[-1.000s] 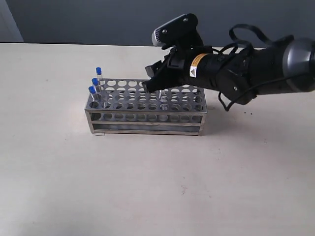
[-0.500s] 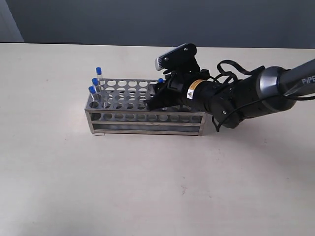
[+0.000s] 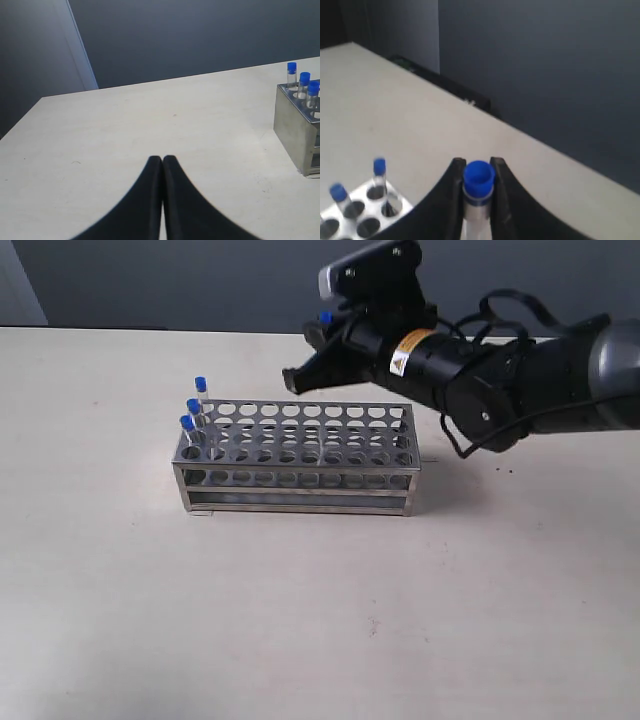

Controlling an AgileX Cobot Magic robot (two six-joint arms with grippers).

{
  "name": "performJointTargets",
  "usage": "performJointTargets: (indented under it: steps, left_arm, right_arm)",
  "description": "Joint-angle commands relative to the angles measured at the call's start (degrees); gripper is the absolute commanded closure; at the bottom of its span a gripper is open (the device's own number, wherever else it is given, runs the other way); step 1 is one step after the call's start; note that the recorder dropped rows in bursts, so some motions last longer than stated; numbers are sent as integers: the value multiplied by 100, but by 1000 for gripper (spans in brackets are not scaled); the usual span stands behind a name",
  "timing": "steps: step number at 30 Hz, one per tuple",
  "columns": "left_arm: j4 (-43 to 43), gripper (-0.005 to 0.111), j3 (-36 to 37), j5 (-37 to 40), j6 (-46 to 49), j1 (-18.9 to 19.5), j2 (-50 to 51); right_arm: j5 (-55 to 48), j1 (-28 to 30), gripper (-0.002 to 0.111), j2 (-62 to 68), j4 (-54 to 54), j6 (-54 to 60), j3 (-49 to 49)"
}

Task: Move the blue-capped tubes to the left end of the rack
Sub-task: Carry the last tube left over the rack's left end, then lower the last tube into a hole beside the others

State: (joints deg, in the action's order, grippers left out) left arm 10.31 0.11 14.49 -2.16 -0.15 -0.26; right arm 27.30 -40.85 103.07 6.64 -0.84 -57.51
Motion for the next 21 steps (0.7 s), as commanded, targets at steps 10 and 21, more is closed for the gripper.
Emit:
performJointTargets:
  steps: [10,21]
  left_arm:
    - [-14,106,-11,-77,-20,-39,26]
    - [-14,106,-11,-77,-20,-39,26]
  right_arm:
    - [-493,-1237,109,343,816,-543,-1021]
    - [-482,-1457,109,650,815,-776,-1096]
